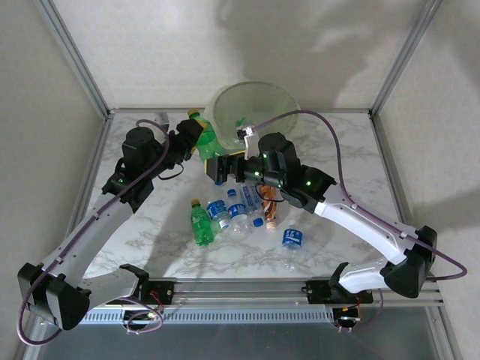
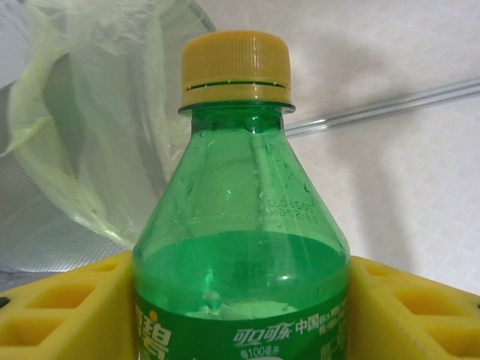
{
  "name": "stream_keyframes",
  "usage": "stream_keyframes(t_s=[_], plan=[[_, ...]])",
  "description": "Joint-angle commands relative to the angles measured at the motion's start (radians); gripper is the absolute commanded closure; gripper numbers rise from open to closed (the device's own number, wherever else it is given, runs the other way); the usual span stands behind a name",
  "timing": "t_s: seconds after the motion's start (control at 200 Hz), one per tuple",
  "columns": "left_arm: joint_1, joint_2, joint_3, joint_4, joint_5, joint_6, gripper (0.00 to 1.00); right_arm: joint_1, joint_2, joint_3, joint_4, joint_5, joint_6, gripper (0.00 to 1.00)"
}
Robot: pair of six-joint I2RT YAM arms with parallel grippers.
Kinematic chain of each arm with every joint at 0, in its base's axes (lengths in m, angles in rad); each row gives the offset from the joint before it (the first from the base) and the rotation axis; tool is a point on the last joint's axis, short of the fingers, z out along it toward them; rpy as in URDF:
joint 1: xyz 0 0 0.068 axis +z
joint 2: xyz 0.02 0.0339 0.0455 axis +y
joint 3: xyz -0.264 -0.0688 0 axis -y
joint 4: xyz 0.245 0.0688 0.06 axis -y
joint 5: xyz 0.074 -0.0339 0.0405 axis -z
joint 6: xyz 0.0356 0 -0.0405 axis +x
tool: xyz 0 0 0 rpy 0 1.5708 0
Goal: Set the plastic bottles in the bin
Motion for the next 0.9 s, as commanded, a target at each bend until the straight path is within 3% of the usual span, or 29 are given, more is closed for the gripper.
stream_keyframes(t_s=[0.0,0.32,0.896], plan=[[-0.011,-0.035,0.029,0.082,0.031,-0.014,0.37,0.008,0.013,0.054,0.004,0.001,0.003,0.01],[-0.025,-0.036,0.007,0.145,0.078,-0.027,0.38,0.005,0.069,0.108,-0.006,-0.030,-0.007,0.03],[-0.042,-0.018,0.002,0.164,0.151,0.007,0.38,-0.003,0.078,0.128,-0.025,-0.024,-0.008,0.25]])
